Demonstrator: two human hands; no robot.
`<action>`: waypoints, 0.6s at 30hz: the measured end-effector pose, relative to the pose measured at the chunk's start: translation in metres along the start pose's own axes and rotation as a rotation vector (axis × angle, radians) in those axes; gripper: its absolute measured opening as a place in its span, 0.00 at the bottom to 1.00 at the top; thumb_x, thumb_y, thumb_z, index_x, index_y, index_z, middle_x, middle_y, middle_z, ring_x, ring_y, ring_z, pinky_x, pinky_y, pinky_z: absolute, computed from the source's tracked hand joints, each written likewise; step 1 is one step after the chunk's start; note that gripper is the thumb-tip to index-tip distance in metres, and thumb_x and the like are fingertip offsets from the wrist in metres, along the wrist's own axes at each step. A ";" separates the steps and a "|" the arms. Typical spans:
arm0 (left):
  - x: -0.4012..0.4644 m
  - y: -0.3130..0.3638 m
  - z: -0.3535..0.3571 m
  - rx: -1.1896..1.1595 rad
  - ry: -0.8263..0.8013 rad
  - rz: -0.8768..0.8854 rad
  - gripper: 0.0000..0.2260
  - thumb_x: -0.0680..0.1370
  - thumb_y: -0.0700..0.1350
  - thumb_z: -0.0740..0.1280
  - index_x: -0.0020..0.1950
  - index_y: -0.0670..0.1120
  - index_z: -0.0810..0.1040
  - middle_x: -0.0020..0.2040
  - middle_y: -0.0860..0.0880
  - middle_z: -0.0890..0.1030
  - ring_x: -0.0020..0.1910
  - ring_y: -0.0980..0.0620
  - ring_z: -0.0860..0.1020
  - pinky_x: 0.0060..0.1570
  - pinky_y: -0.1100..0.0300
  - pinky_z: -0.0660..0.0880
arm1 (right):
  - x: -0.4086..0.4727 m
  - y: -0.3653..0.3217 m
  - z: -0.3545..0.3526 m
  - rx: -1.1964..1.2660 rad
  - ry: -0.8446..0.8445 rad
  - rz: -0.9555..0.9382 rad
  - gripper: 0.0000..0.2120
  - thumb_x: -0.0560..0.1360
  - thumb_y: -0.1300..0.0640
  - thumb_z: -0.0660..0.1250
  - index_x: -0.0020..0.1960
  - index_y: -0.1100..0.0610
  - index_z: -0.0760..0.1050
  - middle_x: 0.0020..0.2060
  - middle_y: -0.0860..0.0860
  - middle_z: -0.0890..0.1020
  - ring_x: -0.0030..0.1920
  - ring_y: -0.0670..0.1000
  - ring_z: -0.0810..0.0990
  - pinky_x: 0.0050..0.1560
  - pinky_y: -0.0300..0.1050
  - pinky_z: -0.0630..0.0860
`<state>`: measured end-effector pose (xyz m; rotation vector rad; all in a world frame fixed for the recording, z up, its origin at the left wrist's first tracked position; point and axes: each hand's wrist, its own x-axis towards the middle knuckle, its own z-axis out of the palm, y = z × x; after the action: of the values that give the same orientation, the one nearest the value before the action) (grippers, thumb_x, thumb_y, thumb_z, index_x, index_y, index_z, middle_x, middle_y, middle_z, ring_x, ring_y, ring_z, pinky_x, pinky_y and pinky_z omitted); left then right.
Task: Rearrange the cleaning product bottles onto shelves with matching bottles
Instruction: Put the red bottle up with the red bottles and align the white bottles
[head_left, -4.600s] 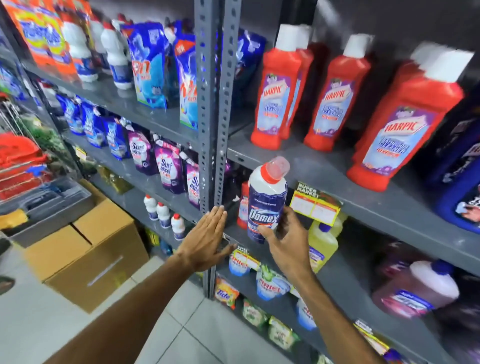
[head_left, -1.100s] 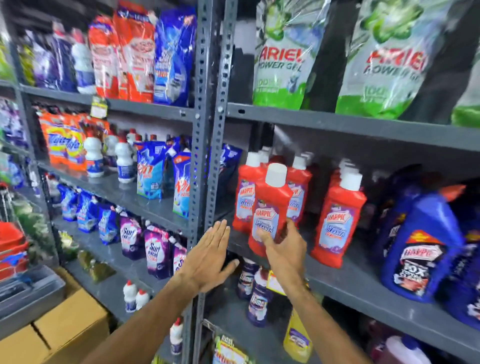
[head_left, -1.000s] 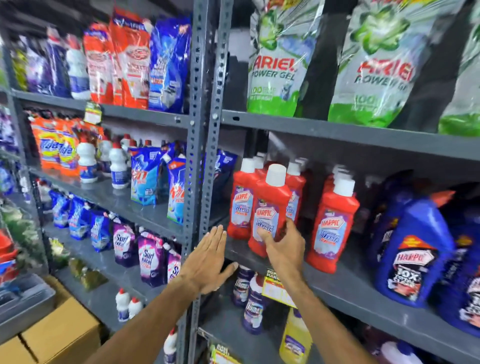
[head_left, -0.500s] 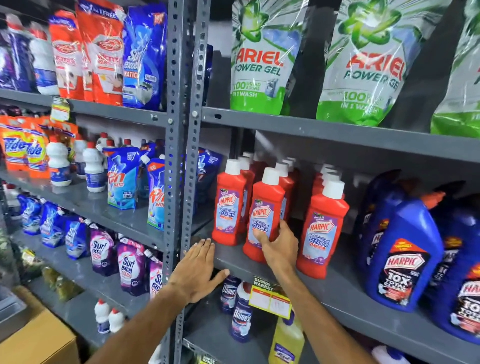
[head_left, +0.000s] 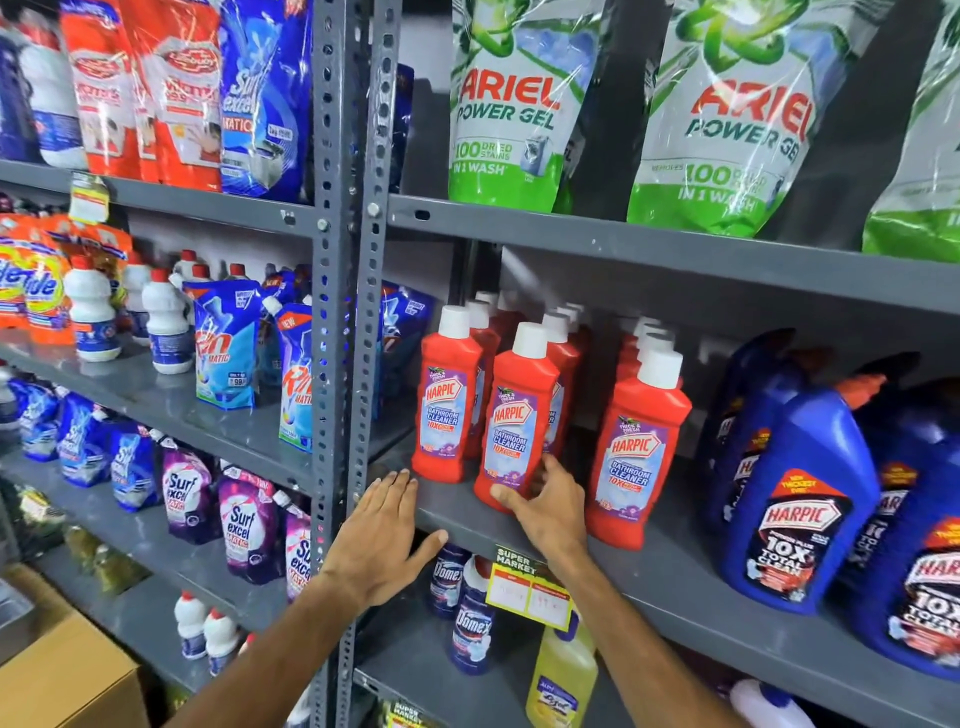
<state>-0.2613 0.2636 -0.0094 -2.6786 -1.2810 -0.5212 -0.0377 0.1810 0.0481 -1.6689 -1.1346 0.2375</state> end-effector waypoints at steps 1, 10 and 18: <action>0.000 0.000 0.000 0.002 -0.001 -0.002 0.47 0.78 0.74 0.36 0.84 0.39 0.50 0.85 0.41 0.55 0.84 0.46 0.51 0.82 0.52 0.42 | 0.000 0.002 0.000 -0.018 -0.009 0.006 0.35 0.67 0.50 0.86 0.70 0.56 0.78 0.61 0.50 0.87 0.57 0.48 0.86 0.61 0.46 0.83; -0.001 0.004 -0.007 0.019 -0.036 -0.011 0.44 0.81 0.72 0.42 0.84 0.39 0.49 0.85 0.41 0.53 0.84 0.46 0.49 0.82 0.52 0.41 | 0.007 0.002 0.005 -0.022 -0.013 0.024 0.34 0.68 0.50 0.85 0.69 0.56 0.78 0.63 0.52 0.86 0.58 0.47 0.85 0.61 0.42 0.79; -0.002 0.005 -0.012 0.005 -0.069 -0.007 0.43 0.81 0.71 0.42 0.84 0.40 0.48 0.85 0.41 0.53 0.84 0.46 0.49 0.83 0.51 0.44 | 0.005 0.006 0.006 -0.012 -0.006 0.042 0.33 0.69 0.49 0.84 0.70 0.55 0.77 0.64 0.51 0.85 0.62 0.50 0.85 0.60 0.44 0.78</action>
<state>-0.2619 0.2561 0.0008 -2.7112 -1.3079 -0.4292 -0.0355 0.1888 0.0420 -1.7043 -1.1083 0.2628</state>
